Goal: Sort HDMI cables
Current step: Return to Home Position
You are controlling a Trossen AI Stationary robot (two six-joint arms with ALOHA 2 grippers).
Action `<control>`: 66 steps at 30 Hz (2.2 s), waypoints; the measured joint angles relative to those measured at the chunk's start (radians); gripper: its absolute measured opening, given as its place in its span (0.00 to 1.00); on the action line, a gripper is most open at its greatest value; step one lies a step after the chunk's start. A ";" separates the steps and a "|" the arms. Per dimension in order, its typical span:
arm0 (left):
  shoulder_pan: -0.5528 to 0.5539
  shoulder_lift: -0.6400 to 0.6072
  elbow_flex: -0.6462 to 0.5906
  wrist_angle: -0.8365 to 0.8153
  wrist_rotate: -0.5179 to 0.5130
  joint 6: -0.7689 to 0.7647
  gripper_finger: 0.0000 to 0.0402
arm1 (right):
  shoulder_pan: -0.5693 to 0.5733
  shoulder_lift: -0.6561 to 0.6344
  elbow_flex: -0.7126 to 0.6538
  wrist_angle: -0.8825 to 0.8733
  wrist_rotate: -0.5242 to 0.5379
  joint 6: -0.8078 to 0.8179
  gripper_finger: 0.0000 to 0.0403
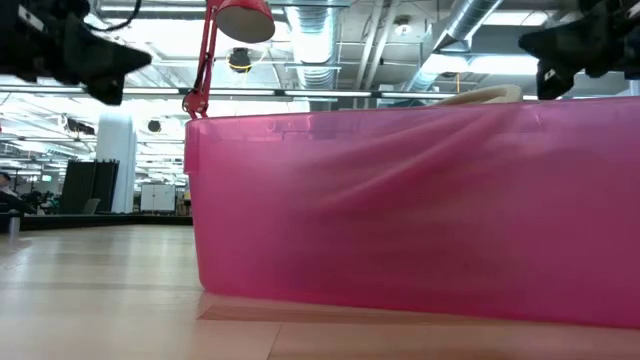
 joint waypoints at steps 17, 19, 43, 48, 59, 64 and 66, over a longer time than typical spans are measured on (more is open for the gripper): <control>0.001 0.028 -0.076 0.096 0.006 0.005 0.01 | 0.000 0.001 -0.149 0.123 -0.005 -0.017 0.00; 0.001 0.029 -0.076 0.096 0.006 0.002 0.01 | 0.000 0.000 -0.149 0.122 -0.006 -0.033 0.00; 0.001 0.141 -0.076 0.099 -0.020 0.001 0.04 | -0.016 0.016 -0.150 0.117 0.000 0.011 0.00; 0.001 0.162 -0.076 0.099 -0.020 0.001 0.04 | -0.016 0.016 -0.150 0.117 0.000 0.011 0.00; 0.001 0.174 -0.076 0.100 -0.020 0.001 0.04 | -0.016 0.016 -0.151 0.117 0.000 0.011 0.00; 0.001 0.174 -0.076 0.100 -0.020 0.001 0.04 | -0.016 0.016 -0.151 0.117 0.000 0.011 0.00; 0.001 0.174 -0.076 0.100 -0.020 0.001 0.04 | -0.016 0.016 -0.151 0.117 0.000 0.011 0.00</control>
